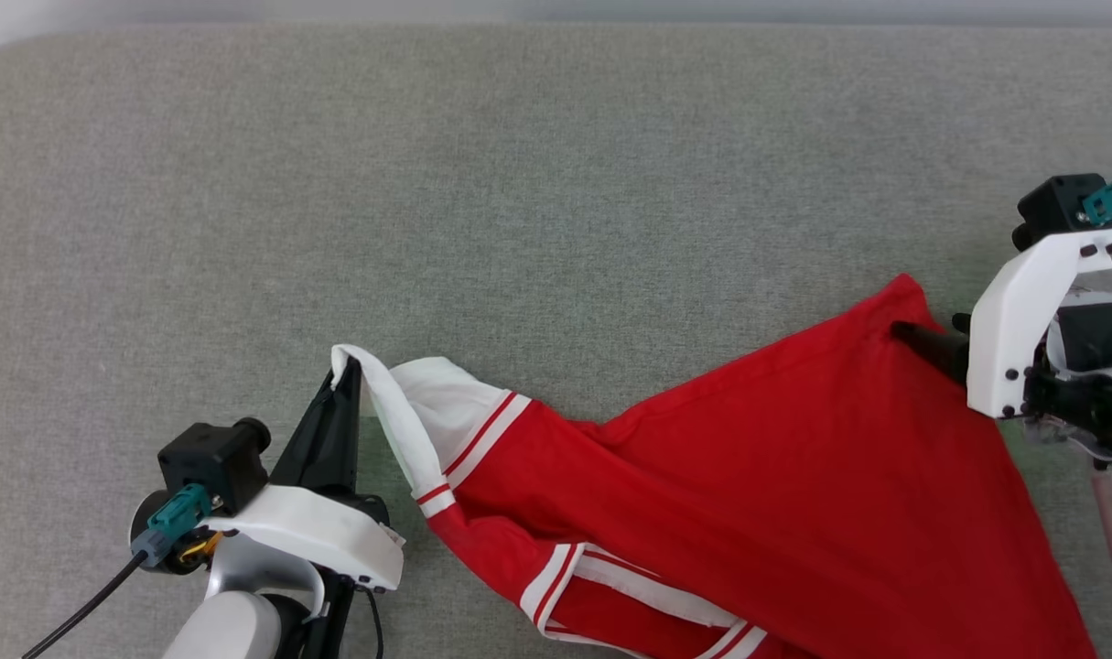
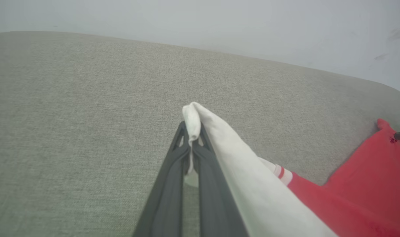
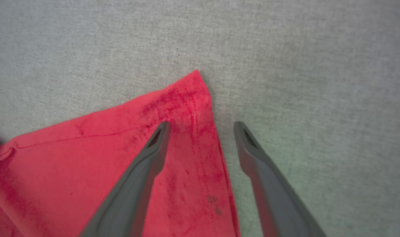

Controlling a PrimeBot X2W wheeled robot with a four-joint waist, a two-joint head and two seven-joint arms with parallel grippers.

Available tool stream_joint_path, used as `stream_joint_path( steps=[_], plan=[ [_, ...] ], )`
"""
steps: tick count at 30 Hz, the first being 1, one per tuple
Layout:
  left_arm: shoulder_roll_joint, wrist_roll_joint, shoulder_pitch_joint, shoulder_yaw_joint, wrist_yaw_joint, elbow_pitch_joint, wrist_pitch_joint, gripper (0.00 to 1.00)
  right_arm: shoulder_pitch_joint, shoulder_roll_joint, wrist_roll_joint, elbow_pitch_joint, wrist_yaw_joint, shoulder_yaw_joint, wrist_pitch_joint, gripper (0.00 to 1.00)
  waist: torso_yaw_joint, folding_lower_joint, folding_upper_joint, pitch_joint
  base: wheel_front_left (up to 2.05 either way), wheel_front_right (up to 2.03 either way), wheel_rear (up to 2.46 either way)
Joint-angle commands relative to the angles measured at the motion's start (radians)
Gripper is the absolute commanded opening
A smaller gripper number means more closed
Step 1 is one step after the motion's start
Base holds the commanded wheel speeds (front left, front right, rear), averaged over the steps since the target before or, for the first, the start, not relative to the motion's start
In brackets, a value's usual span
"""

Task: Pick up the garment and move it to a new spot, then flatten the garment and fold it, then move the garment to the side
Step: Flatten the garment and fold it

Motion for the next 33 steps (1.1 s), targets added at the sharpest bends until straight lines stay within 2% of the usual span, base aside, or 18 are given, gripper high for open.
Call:
stream_joint_path(
  steps=[1, 9, 10, 11, 15, 16, 22, 27, 33],
  plan=[
    [-0.002, 0.008, -0.020, -0.006, -0.007, -0.002, -0.003, 0.00, -0.034, -0.009, -0.009, 0.020, 0.000, 0.008, 0.027, 1.00, 0.015, -0.0002, 0.0000, 0.025, 0.00, 0.00, 0.00],
    [-0.003, 0.003, -0.034, -0.018, -0.017, 0.012, -0.006, 0.00, -0.056, 0.005, 0.020, 0.137, 0.000, 0.082, 0.177, 1.00, 0.029, -0.0002, 0.0000, 0.061, 0.00, 0.00, 0.00],
    [-0.003, 0.002, -0.035, -0.019, -0.018, 0.014, -0.007, 0.00, -0.058, 0.009, 0.027, 0.145, 0.000, 0.089, 0.189, 0.37, 0.030, -0.0002, 0.0000, 0.063, 0.00, 0.00, 0.00],
    [-0.003, 0.003, -0.035, -0.020, -0.019, 0.017, -0.007, 0.00, -0.061, 0.010, 0.030, 0.148, 0.000, 0.097, 0.192, 0.00, 0.030, -0.0002, 0.0000, 0.063, 0.00, 0.00, 0.00],
    [-0.002, 0.000, -0.037, -0.024, -0.021, 0.022, -0.005, 0.00, -0.068, 0.005, 0.041, 0.146, 0.000, 0.111, 0.188, 0.00, 0.030, -0.0002, 0.0000, 0.060, 0.00, 0.00, 0.00],
    [-0.002, -0.006, -0.039, -0.024, -0.024, 0.030, -0.006, 0.00, -0.087, -0.022, 0.047, 0.125, 0.000, 0.115, 0.152, 0.00, 0.032, -0.0002, 0.0000, 0.045, 0.00, 0.00, 0.00],
    [0.002, -0.009, -0.072, -0.019, -0.035, 0.060, -0.013, 0.00, -0.102, -0.071, 0.026, 0.079, 0.000, 0.113, 0.023, 0.00, 0.025, -0.0002, 0.0000, -0.015, 0.00, 0.00, 0.00],
    [0.016, -0.022, -0.139, -0.007, -0.063, 0.117, -0.007, 0.00, -0.089, -0.060, -0.013, 0.093, 0.000, 0.109, -0.105, 0.00, -0.002, -0.0002, 0.0000, -0.093, 0.00, 0.00, 0.00],
    [0.047, -0.029, -0.317, 0.022, -0.111, 0.241, 0.005, 0.00, -0.123, -0.044, -0.062, 0.134, 0.000, 0.077, -0.237, 0.00, -0.029, -0.0002, 0.0000, -0.168, 0.00, 0.00, 0.00]
  ],
)
